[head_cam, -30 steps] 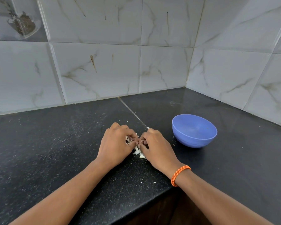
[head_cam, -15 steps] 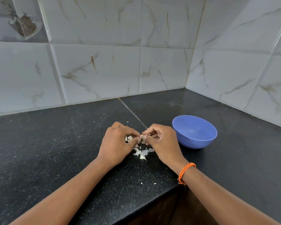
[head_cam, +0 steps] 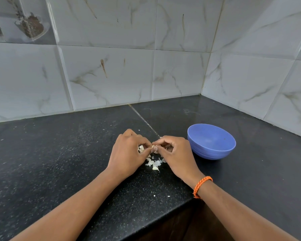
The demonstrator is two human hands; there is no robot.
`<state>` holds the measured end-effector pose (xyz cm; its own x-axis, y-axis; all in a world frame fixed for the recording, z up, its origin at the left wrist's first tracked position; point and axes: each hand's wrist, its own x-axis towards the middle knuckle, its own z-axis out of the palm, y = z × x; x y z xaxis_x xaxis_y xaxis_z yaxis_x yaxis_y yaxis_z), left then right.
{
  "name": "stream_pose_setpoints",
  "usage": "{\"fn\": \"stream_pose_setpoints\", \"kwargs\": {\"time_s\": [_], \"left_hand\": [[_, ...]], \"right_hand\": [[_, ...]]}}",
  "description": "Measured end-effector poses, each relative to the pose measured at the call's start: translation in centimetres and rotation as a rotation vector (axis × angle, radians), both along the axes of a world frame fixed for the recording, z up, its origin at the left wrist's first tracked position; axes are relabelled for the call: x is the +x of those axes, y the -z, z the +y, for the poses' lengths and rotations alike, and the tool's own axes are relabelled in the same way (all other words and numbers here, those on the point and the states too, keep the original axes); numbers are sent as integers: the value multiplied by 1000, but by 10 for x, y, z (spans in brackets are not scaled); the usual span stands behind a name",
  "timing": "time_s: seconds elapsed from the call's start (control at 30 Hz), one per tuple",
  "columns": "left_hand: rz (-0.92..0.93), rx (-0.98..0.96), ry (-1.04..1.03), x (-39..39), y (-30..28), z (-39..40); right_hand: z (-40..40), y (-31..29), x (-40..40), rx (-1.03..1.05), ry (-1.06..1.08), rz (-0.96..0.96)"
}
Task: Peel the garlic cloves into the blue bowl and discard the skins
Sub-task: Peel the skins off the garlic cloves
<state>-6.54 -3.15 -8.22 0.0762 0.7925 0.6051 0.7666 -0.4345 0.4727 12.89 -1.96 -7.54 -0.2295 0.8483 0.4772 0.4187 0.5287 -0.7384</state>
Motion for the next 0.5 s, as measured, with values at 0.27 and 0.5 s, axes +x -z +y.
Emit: {"fn": "stream_pose_setpoints", "kwargs": {"time_s": [0.27,0.5], "left_hand": [[-13,-23,-21,-5,0,3],[-9,4,35,-5,1,6]], "right_hand": [[6,-5,9,69,41,-318],[4,-1,8,140,52,-659]]}}
